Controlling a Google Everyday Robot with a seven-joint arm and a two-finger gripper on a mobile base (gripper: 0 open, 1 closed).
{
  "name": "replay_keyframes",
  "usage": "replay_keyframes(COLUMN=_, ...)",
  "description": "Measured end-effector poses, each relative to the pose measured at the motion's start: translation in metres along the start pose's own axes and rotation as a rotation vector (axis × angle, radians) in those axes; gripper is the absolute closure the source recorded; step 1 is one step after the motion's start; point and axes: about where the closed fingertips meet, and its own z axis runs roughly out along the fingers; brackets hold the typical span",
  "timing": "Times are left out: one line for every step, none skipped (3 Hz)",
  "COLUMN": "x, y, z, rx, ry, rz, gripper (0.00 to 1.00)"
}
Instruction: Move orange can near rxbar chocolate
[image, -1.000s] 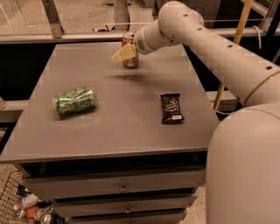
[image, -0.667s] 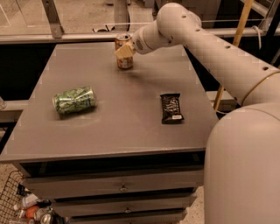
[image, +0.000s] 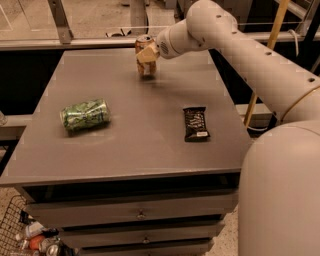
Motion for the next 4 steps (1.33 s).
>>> replay_keyframes(x=0.000, y=-0.009, z=-0.038, rx=0.042, ry=0.027, rz=-0.016, gripper=1.00)
replay_keyframes(x=-0.005, y=-0.010, z=-0.094, rx=0.117, ry=0.043, rz=-0.026, gripper=1.00)
replay_keyframes(x=0.003, y=0.005, z=-0.141, rx=0.163, ry=0.062, rz=-0.016, gripper=1.00)
replay_keyframes(x=0.025, y=0.020, z=-0.171, rx=0.190, ry=0.083, rz=0.020, gripper=1.00)
